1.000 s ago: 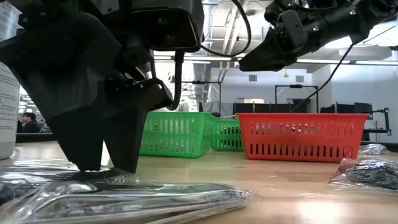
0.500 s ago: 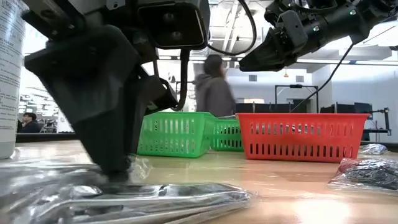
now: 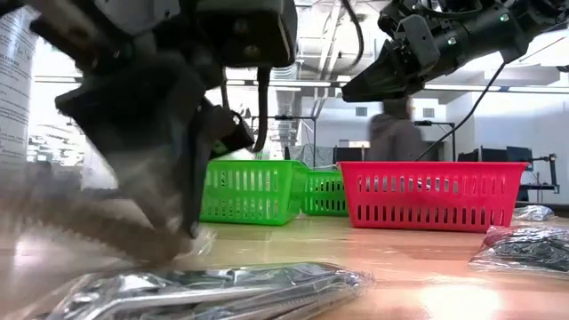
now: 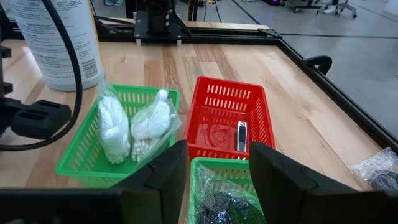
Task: Pick & Place Travel size toiletries
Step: Put the black hairbrush into the top right green bin
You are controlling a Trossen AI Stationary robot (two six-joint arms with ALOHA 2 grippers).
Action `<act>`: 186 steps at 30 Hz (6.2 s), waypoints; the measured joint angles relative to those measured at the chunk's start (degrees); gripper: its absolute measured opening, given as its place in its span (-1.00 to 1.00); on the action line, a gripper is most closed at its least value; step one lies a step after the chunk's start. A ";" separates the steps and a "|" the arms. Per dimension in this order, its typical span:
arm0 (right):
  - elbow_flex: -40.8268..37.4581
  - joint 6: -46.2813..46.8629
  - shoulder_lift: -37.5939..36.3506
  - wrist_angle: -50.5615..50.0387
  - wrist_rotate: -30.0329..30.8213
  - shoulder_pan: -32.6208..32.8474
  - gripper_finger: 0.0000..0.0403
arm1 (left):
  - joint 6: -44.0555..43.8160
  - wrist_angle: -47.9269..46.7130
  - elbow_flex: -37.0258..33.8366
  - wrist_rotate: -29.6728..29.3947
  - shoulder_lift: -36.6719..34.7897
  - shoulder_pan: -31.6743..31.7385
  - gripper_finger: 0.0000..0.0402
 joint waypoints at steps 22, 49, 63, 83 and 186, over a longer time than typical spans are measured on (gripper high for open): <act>0.00 0.60 0.00 0.07 0.00 0.00 -0.23 | 3.34 1.03 0.20 -16.59 -15.44 0.00 -1.00; 0.00 0.95 0.00 7.01 0.00 0.00 -0.21 | 21.99 13.17 0.28 -55.98 -29.62 7.68 -1.00; 0.00 0.87 0.00 17.01 0.00 0.00 -0.21 | 23.01 15.27 0.28 -55.95 -29.62 14.96 -1.00; 4.74 1.07 0.35 26.28 0.00 -0.01 -0.21 | 26.06 19.87 0.28 -56.16 -29.60 15.69 -1.00; 14.62 4.90 -2.31 -6.88 4.59 -3.82 -0.91 | 30.31 18.48 0.28 -62.79 -29.58 9.95 -0.56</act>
